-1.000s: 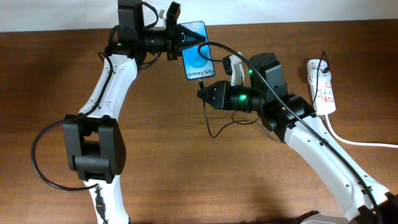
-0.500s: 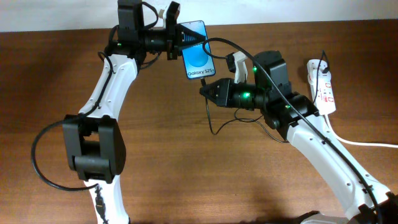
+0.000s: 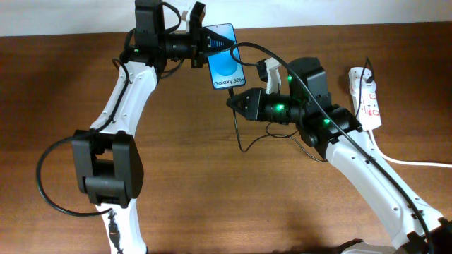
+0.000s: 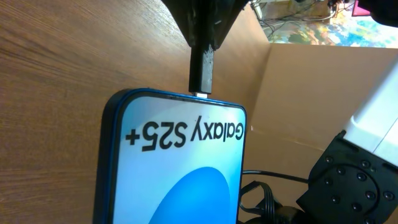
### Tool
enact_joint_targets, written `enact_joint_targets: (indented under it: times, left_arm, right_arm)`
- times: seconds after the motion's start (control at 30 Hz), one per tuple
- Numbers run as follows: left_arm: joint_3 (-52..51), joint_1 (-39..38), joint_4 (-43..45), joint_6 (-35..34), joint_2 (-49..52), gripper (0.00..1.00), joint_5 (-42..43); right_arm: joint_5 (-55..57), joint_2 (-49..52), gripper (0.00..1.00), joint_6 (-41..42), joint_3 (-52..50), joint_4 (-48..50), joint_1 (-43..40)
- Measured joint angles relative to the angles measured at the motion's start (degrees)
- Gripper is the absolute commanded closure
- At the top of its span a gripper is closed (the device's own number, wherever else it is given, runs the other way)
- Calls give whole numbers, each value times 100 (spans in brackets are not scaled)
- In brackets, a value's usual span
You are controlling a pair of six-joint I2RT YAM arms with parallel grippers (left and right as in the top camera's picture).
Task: Plug charger to phone and switch on socket
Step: 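Open the right gripper and pull it back from the plugged cable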
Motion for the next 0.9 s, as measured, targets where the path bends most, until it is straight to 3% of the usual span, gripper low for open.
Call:
enact_joint_targets:
  times: [0.2,0.3,0.37,0.73,0.9]
  left_arm:
    - [0,17,46,2,0,100,-125]
    - [0,17,39,9,0,100,-133]
    - [0,-17,-13,55,0,100,15]
    - [-103,44,-63,1147,2,100,238]
    - [-732,46,-647,1716,2,100,149]
  right_arm:
    - [-46,142,96,0,-17,243,0]
    - [-39,151,71,7,-17,291,2]
    - [57,160,67,-68,4,304,-35]
    - [98,-389,61,-857,48,-1445,-905]
    - [348,-872,61,-1237,55,-2282,-1217]
